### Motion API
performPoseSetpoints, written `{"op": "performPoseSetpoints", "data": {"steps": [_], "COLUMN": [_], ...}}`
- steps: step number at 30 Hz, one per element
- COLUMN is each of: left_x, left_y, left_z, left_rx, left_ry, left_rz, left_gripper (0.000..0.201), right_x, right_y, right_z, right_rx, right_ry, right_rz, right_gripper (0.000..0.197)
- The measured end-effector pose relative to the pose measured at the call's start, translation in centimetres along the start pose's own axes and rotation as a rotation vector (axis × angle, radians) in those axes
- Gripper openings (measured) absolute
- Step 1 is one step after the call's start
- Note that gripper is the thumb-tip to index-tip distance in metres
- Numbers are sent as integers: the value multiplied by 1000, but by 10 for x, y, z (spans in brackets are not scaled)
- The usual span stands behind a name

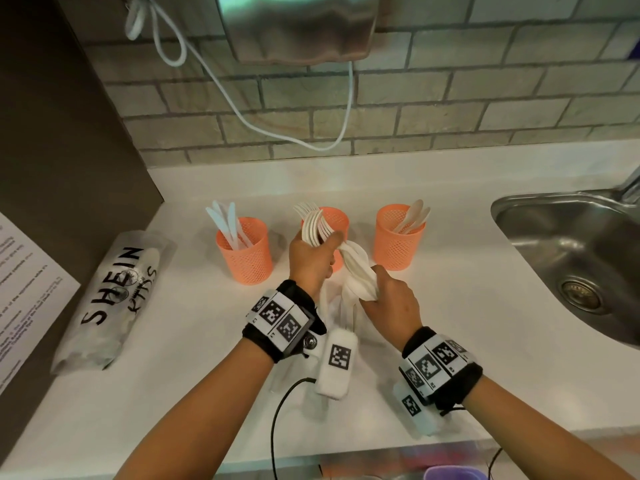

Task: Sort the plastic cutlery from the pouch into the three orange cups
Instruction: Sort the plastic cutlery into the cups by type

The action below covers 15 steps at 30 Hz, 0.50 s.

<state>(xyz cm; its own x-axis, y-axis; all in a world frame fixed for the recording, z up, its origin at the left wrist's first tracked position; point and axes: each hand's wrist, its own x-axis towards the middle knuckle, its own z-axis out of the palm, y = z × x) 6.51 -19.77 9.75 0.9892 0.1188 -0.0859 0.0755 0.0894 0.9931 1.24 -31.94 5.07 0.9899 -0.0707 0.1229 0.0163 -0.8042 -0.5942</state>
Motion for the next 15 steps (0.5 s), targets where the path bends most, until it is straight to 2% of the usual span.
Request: {"op": "performPoseSetpoints", "data": {"steps": [3, 6, 9, 13, 15], "left_x": [-1, 3, 11, 20, 24], "left_y": [-3, 3, 18, 39, 44], "left_z": [5, 4, -9, -32, -45], "left_rx": [-37, -49, -163, -464, -428], "left_ry": [-35, 16, 85, 92, 123], "left_rz": [-37, 4, 34, -2, 18], "left_gripper": [5, 17, 29, 31, 27], "right_x": [1, 0, 0, 1, -3], "right_y": [-3, -2, 6, 17, 17], "right_z": [2, 3, 4, 1, -4], "right_rx": [0, 9, 77, 313, 504], "right_ry": [4, -4, -62, -206, -312], "right_rz": [-29, -31, -61, -70, -3], "right_gripper": [30, 30, 10, 35, 35]}}
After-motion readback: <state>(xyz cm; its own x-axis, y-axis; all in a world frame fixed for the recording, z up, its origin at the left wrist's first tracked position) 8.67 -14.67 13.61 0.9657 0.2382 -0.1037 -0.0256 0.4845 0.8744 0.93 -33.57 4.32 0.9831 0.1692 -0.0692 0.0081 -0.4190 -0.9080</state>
